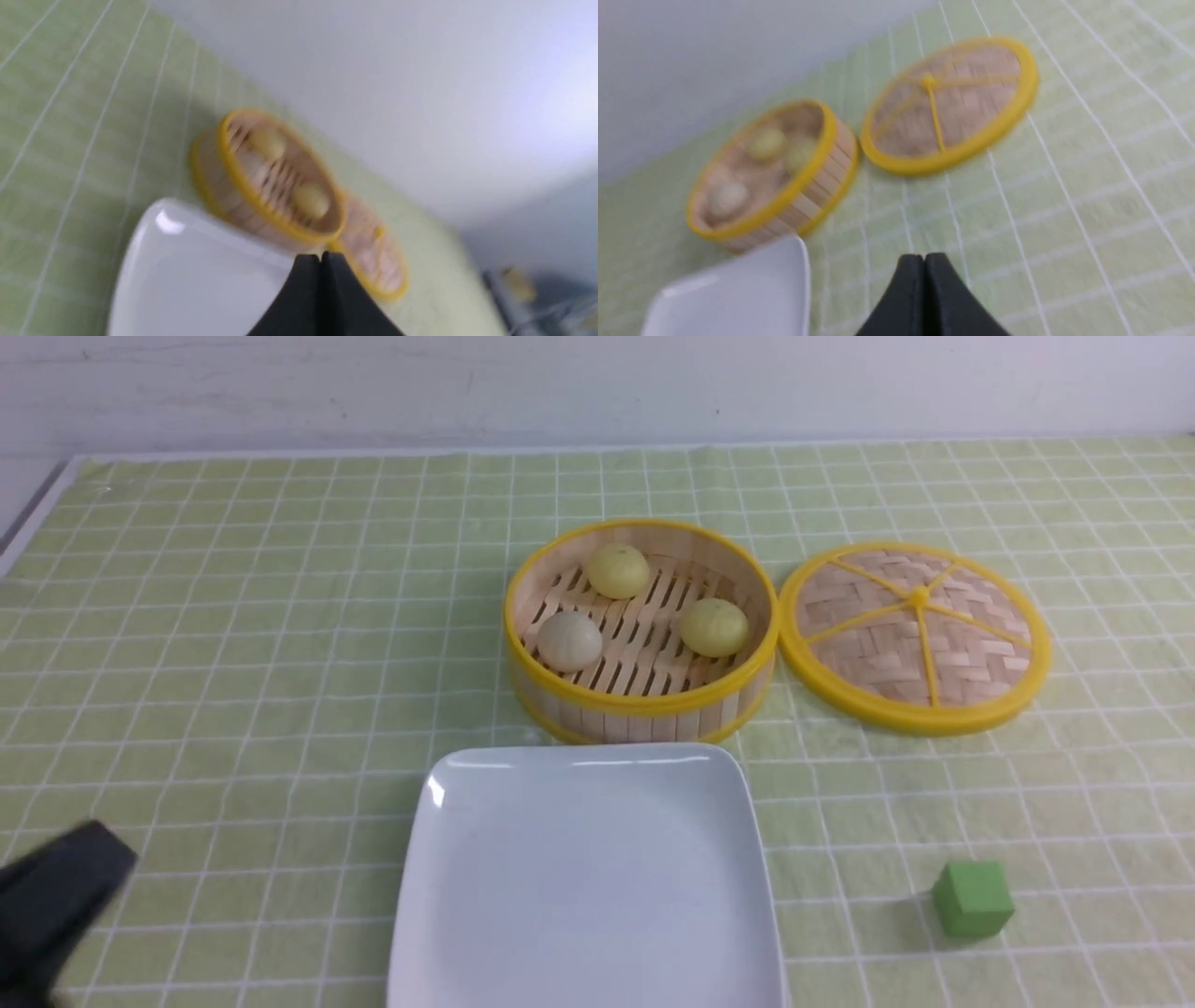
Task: Put the steamed buns into the plate on the green tablecloth.
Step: 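Reach toward a bun in the bamboo steamer with the right gripper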
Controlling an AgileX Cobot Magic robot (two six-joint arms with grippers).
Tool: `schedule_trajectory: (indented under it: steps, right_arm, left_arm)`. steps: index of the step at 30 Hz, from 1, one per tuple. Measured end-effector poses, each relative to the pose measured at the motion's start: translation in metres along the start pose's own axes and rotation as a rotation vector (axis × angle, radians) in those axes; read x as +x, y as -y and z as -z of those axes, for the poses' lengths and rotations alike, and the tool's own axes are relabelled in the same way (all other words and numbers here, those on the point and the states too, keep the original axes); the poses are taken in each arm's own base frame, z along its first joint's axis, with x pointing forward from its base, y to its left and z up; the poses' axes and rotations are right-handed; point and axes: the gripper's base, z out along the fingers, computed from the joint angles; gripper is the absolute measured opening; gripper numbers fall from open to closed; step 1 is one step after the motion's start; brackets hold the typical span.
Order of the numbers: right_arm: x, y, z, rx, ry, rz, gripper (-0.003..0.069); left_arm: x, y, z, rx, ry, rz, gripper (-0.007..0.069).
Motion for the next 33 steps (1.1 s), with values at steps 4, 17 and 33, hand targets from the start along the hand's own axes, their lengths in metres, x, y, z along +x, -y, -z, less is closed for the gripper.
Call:
schedule_trajectory:
  steps: [4,17,33]
  right_arm:
    - [-0.019,-0.011,-0.017,0.111,-0.243,0.077,-0.0011]
    - [-0.024,-0.081,-0.146,-0.37,-0.814,0.299,0.0075]
    - [-0.053,-0.184,-0.306,-0.207,-0.535,0.684,0.0419]
  left_arm:
    - [-0.002,-0.008,-0.033,-0.195,-0.334,-0.041,0.0002]
    - [-0.02,-0.023,-0.114,-0.291,-0.749,-0.173,0.0004]
    - [-0.025,-0.028,-0.115,-0.331,-0.715,-0.255,0.0043]
